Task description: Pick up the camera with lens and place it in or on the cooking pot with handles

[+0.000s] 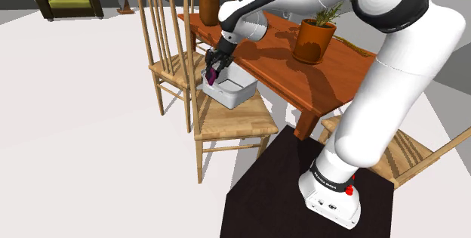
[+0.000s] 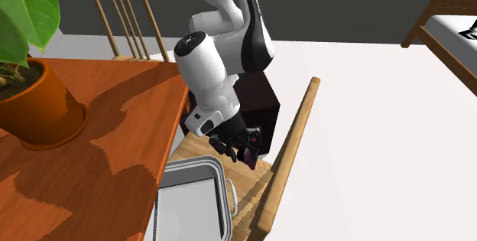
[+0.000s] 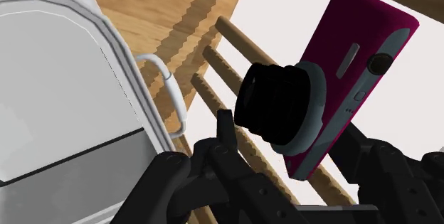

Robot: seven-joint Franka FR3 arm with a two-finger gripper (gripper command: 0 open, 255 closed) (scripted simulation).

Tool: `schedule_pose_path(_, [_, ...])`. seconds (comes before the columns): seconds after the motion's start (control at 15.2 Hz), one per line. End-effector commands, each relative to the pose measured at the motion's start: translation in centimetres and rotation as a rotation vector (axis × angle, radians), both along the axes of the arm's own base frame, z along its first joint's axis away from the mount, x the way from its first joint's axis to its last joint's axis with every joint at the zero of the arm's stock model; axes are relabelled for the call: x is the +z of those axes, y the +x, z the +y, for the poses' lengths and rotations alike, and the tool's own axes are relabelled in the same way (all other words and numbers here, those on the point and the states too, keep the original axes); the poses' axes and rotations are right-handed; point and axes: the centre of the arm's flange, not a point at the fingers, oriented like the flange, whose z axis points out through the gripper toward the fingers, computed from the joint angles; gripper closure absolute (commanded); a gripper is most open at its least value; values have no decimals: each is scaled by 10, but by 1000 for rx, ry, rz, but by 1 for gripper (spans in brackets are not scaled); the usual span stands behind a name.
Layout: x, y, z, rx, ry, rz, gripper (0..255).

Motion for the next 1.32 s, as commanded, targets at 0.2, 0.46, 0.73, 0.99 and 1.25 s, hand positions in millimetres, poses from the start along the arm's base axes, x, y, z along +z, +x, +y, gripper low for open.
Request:
schedule_pose_path(0.2, [6,17,-60,0,0,0,255])
schedule_pose_path(0.46, [10,32,-111,0,0,0,255])
schedule_pose_path(0.73, [14,46,-161,0,0,0,255])
schedule_pose_path(0.99, [18,61,-212,0,0,0,255])
schedule_pose_path(1.25, [4,65,-228,0,0,0,255])
